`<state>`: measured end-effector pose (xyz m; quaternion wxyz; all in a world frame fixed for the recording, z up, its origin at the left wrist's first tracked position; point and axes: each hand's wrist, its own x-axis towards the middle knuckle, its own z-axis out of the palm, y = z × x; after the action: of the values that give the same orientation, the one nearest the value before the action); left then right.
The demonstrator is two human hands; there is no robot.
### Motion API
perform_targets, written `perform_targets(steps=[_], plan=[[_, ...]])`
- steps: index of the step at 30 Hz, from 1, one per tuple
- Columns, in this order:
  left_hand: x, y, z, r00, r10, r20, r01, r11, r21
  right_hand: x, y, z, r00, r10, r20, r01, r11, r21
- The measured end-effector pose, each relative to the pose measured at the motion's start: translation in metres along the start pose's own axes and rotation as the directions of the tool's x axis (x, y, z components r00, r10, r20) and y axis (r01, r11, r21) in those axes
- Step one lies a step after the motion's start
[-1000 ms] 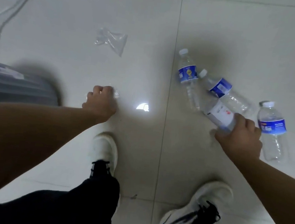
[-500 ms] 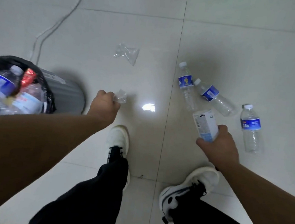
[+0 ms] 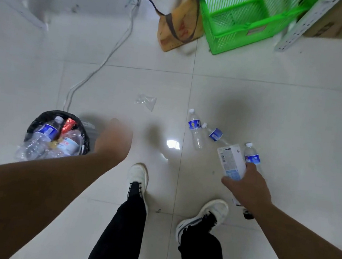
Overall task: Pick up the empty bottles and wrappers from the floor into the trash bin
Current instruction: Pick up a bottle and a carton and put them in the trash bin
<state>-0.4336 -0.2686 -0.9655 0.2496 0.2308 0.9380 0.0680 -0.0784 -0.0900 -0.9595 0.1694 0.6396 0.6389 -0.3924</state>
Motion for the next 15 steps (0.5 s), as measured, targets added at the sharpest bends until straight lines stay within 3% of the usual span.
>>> perform_targets(steps=[7,13,15], plan=[[-0.019,-0.014,-0.020,0.997,0.007,0.082,-0.012,0.998,0.060,-0.005,-0.020,-0.031,0.999,-0.004,0.048,0.001,0.998,0.055],[0.011,-0.020,-0.024,0.979,-0.112,0.170,0.124,0.991,-0.057,0.004,-0.036,-0.027,0.998,-0.003,0.067,-0.001,0.999,0.048],[0.032,-0.022,-0.016,0.976,-0.078,0.204,0.097,0.992,-0.084,0.011,-0.040,-0.018,0.997,0.023,0.076,-0.027,0.998,0.048]])
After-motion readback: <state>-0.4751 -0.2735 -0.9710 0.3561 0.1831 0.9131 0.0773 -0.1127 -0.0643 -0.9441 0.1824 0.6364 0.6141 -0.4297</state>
